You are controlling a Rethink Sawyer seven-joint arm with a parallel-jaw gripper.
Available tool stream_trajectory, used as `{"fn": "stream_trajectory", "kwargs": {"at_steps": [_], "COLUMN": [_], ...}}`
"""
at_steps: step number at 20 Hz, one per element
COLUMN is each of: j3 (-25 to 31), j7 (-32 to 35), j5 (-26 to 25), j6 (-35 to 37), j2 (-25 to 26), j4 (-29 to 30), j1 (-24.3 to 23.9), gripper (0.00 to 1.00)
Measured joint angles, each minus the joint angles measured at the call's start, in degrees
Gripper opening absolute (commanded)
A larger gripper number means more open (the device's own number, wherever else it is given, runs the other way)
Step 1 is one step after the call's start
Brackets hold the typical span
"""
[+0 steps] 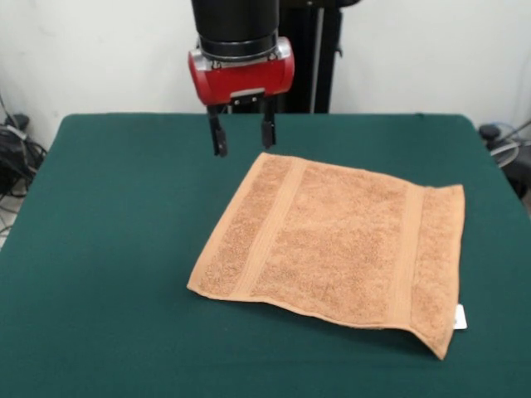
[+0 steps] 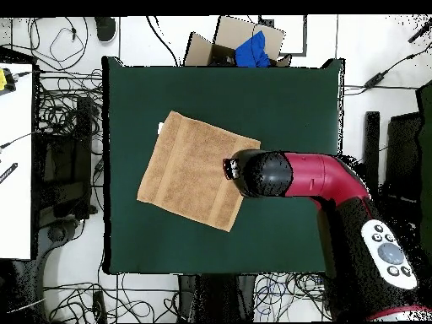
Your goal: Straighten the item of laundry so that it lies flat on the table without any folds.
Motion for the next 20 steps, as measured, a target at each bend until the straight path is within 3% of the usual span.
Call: {"fn": "stream_trajectory", "kwargs": {"at_steps": [11, 20], "j3": [-0.01, 0.01], "j7": [0.0, 0.0], "j5": [0.01, 0.0], "j6": [-1.73, -1.74], "j2": [-1.14, -1.17], "j4": [5.8, 7.49], "j1": [-4.35, -4.8], "gripper": [1.0, 1.0]}}
